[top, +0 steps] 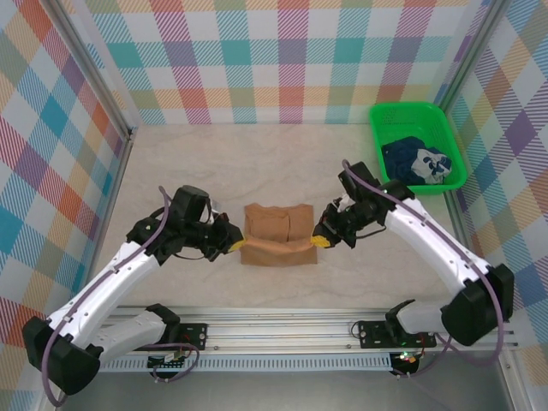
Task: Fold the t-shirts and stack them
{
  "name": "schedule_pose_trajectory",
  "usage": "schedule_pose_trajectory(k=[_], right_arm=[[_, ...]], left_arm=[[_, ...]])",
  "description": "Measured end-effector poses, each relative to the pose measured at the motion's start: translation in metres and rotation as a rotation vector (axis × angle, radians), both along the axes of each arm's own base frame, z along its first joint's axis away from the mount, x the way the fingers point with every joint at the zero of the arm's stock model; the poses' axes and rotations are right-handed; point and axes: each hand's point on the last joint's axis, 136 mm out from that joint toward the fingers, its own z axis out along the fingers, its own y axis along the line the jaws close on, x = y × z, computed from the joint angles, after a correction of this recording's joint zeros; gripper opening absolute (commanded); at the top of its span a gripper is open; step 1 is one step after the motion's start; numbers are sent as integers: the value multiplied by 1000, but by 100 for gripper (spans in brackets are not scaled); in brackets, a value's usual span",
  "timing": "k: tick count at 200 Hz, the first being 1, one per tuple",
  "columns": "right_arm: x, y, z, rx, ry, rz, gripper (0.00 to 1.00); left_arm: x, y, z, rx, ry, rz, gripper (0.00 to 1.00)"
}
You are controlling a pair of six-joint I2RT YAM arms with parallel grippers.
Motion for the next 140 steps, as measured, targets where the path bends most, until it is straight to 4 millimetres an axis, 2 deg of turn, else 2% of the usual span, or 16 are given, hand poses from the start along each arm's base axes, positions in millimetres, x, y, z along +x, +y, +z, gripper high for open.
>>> schedule_pose_trajectory(k=[34,56,79,96,106,114,119,131,140], right_arm=[[37,-3,-21,1,55,-87,0],[69,-1,-33,2,78,-128,0],[105,2,-45,3,82,-158,0],[131,3,-58,5,85,-179,0],[146,3,-68,2,91,-191,16],[157,3,-76,1,93,-200,32],[165,3,-82,-2,89,-203,39],[183,1,-94,-16,68,-208,47],[195,-2,-101,-36,46,-205,49]], left_arm=[[31,4,-30,10,119,97,4],[54,3,-52,50,196,122,4],[96,1,-59,74,215,140,5],[130,1,-62,84,202,149,9],[150,0,-68,93,195,149,16],[164,-1,-73,98,192,147,28],[173,-2,-79,105,189,141,36],[188,-1,-92,125,187,132,50],[195,1,-102,144,189,136,57]])
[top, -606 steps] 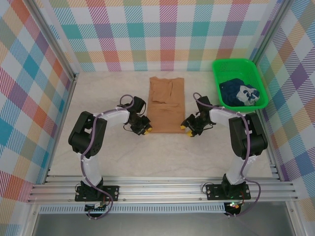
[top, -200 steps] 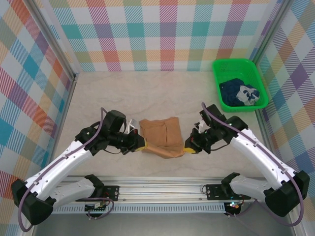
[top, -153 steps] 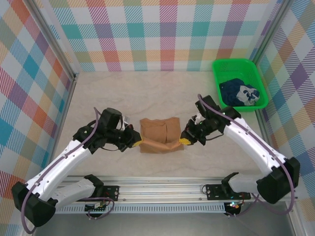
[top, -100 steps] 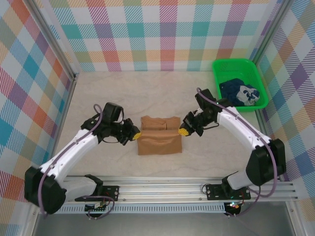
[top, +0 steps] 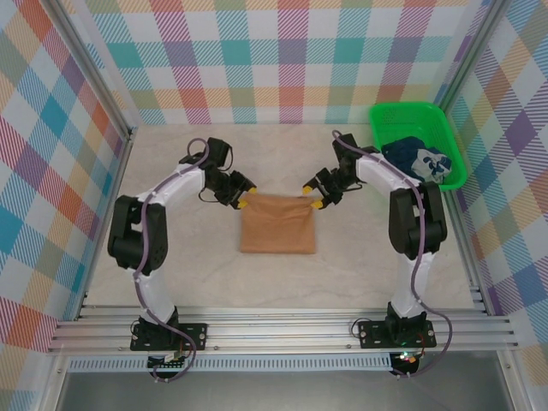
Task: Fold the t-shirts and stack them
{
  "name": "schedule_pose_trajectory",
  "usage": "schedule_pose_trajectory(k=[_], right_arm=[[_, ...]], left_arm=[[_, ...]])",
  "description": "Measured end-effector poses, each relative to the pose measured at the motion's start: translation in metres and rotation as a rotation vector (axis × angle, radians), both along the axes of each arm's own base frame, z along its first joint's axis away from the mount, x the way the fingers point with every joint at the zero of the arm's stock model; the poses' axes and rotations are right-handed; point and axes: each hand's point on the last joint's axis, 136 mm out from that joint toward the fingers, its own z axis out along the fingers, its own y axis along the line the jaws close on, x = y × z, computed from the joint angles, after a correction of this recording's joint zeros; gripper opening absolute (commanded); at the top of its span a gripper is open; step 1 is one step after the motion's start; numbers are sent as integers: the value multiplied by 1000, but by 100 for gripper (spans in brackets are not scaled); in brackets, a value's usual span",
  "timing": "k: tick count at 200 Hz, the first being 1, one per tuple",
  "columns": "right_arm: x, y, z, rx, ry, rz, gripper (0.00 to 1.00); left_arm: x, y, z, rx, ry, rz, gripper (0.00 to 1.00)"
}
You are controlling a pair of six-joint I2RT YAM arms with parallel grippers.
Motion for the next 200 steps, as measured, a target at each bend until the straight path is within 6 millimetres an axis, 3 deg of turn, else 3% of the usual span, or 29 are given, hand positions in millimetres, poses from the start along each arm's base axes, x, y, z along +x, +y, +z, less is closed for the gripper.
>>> schedule_pose_trajectory(k=[20,42,65,89,114,139,152,176,200], right_arm=[[16,-7,-3,-60,-61,14,54],[17,-16,10,-121,-148,33,50],[-9,-16,28,-146,-225,67,37],[-43,-2,32,-141,-262,117,21],[-65,9,12,-138,-234,150,18],[-67,5,-10,-166,-180,151,24],[-67,3,-22,-181,-153,153,31],[-68,1,-43,-203,-104,163,31],[-69,2,-60,-213,-62,169,32]], left_arm=[[3,4,-1,31,-38,-16,59],[-3,13,21,57,-124,-25,53],[-26,21,37,37,-167,-13,34],[-49,20,18,30,-117,-6,32],[-73,7,0,42,-52,-41,31],[-84,-2,-1,58,-44,-71,32],[-85,-1,-4,69,-32,-69,32],[-84,-6,-12,88,8,-61,32],[-77,-32,-16,101,26,-74,32]])
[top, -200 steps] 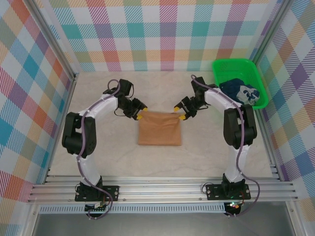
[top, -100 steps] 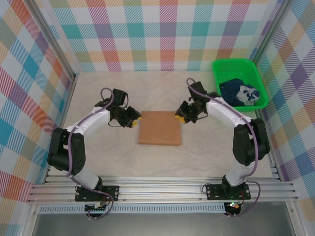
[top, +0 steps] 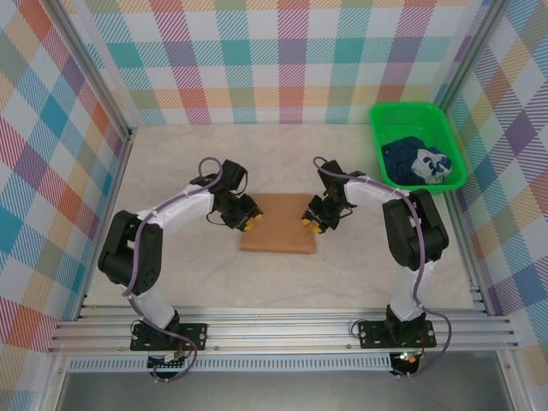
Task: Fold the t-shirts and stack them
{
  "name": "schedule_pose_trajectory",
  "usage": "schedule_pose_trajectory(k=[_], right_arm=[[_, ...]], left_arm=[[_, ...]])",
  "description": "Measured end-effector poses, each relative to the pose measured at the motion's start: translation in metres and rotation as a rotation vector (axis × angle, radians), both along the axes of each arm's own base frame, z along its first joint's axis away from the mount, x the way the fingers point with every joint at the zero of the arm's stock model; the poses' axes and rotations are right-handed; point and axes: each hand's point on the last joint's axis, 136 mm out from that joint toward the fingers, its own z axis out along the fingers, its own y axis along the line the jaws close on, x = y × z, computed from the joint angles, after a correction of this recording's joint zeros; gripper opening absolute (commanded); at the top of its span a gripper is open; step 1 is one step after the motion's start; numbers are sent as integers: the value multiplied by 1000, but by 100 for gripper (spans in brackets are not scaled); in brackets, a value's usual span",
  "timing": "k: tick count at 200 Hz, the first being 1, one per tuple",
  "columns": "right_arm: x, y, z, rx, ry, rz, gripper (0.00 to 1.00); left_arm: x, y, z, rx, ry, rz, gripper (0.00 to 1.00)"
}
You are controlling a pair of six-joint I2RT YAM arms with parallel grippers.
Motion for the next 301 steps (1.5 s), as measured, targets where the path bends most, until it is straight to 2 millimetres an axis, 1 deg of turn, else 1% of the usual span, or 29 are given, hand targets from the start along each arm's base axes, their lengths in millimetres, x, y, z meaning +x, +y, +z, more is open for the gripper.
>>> schedule_pose_trajectory(k=[13,30,43,56,74,83,100,121,149,158,173,185,192,205,217,223,231,237,245,253,263,268,280,292,295,301], right_arm=[[0,2,-6,3,15,1,32],[4,6,-8,19,29,5,33],[10,13,-7,39,23,10,33],[19,22,-7,60,17,18,33],[30,40,-7,98,13,36,33],[37,52,-6,118,5,46,33],[47,77,-6,159,-1,59,33],[64,114,-5,218,-15,80,35],[99,170,0,317,-75,107,40],[111,187,3,351,-88,110,41],[130,214,8,417,-110,126,41],[142,230,12,460,-131,134,41],[146,234,13,474,-139,136,42],[148,236,14,479,-145,135,43],[149,234,15,467,-157,129,44],[147,230,14,452,-159,123,45],[144,224,16,429,-158,112,46],[140,217,17,409,-157,103,46],[134,207,24,386,-161,93,46],[127,196,35,369,-168,82,46],[120,184,56,367,-196,79,46],[116,179,67,370,-211,77,46],[107,164,98,390,-260,76,47],[101,149,123,414,-309,77,47],[99,144,131,419,-325,74,47],[96,136,140,426,-344,72,47]], left_arm=[[0,-16,-6,14,15,-13,32],[-3,-22,-20,59,43,-16,31],[-4,-12,-34,112,71,7,31],[2,3,-45,149,90,43,31],[17,29,-58,184,109,98,31],[24,40,-58,193,113,117,31],[48,68,-55,226,86,157,31],[72,110,-57,256,76,214,31],[97,163,-58,280,78,276,31],[107,180,-57,281,73,296,33],[126,209,-54,286,44,318,39],[142,230,-49,306,8,326,43],[151,238,-44,322,-14,321,46],[167,254,-28,349,-70,324,49],[175,258,-10,364,-120,334,51],[176,257,-1,364,-136,342,51],[171,254,9,363,-146,361,52],[165,251,17,355,-152,387,53],[149,245,25,340,-143,426,53],[130,235,30,314,-132,471,54],[105,221,33,274,-119,532,55],[92,211,31,247,-106,566,55],[71,195,23,198,-82,630,55],[60,180,8,158,-51,682,55],[59,178,4,149,-44,697,55],[58,175,-5,139,-29,721,55]])
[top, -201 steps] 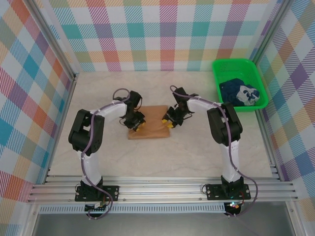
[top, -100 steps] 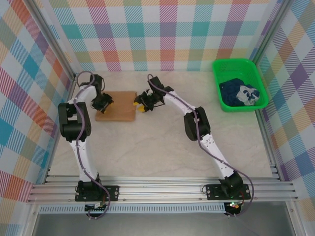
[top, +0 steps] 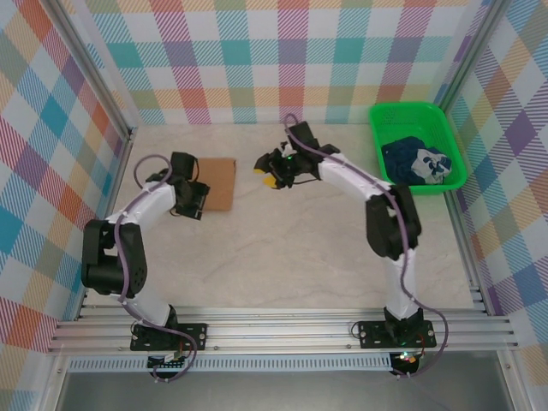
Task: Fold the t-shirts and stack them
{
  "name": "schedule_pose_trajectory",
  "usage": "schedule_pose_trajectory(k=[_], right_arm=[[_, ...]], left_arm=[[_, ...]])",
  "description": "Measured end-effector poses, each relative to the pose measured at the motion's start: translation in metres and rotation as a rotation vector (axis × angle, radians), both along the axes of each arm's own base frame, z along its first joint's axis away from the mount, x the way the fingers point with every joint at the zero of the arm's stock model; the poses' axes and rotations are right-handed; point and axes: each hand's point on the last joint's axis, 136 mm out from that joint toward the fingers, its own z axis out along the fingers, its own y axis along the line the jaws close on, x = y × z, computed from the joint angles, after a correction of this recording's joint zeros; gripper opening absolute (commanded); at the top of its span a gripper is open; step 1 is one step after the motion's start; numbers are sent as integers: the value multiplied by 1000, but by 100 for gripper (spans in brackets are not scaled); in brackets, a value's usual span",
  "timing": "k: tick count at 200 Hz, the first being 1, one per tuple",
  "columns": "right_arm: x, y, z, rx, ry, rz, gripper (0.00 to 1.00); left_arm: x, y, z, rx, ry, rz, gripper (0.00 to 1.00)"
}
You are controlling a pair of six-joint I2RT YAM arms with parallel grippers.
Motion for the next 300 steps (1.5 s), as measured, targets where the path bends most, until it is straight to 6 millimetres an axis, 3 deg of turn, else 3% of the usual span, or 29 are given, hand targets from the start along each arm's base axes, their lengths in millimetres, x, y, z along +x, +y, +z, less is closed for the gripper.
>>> schedule_pose_trajectory(k=[20,48,73,95,106,152,205,227,279,300], right_arm=[[-15,-26,16,12,-35,-11,47],[-40,-60,4,-10,-8,-31,47],[-65,-77,-10,-30,38,-39,47],[-79,-86,-7,-30,38,-44,47],[-83,-89,-3,-27,31,-46,46],[-90,-98,12,-17,-3,-61,46],[-103,-117,9,-44,1,-101,46],[-114,-128,7,-57,3,-122,46],[-126,-150,4,-84,16,-178,46],[-125,-153,3,-91,17,-189,46]], left_arm=[[5,1,-21,-26,15,80,54],[22,9,-29,-49,-18,146,51],[36,16,-35,-57,-54,174,38],[47,19,-52,-73,-58,192,30],[53,20,-50,-83,-82,203,27],[88,52,-48,-88,-127,279,27],[154,127,-45,-76,-200,380,27],[172,151,-45,-78,-228,412,27],[200,166,-45,-79,-252,429,28],[202,165,-44,-86,-259,432,37]])
